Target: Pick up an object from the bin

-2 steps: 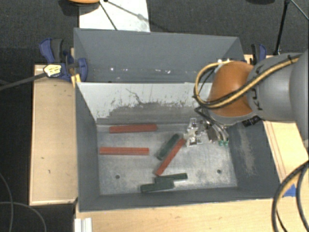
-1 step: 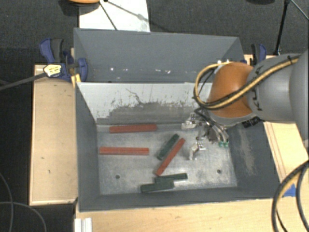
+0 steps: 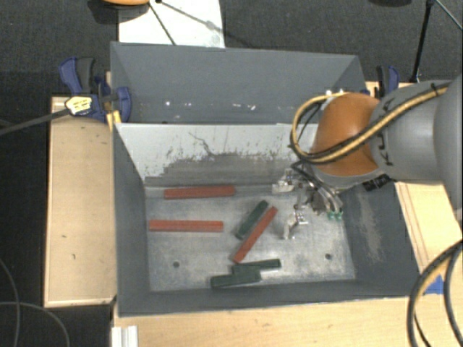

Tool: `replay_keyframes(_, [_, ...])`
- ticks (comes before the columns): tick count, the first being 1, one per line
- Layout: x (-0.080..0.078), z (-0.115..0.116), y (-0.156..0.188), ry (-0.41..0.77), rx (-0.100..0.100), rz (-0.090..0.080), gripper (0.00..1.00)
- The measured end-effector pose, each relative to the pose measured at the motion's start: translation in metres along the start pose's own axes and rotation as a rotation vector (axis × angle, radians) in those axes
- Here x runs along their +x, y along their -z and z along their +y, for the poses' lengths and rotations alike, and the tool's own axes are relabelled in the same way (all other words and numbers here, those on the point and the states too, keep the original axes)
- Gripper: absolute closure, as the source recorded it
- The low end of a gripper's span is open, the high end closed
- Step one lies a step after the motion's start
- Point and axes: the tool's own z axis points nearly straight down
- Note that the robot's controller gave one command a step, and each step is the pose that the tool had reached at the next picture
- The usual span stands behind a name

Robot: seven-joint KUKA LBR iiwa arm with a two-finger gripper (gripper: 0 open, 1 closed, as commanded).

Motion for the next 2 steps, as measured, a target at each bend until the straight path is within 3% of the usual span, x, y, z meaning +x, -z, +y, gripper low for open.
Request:
replay_keyframes(1, [-0.0129, 0.0605, 0.0038, -0.213, -0.001, 0.006, 1.00])
replay_keyframes(2, [-0.0129, 0.0602, 0.0037, -0.210, 0.000, 0.006, 0.00])
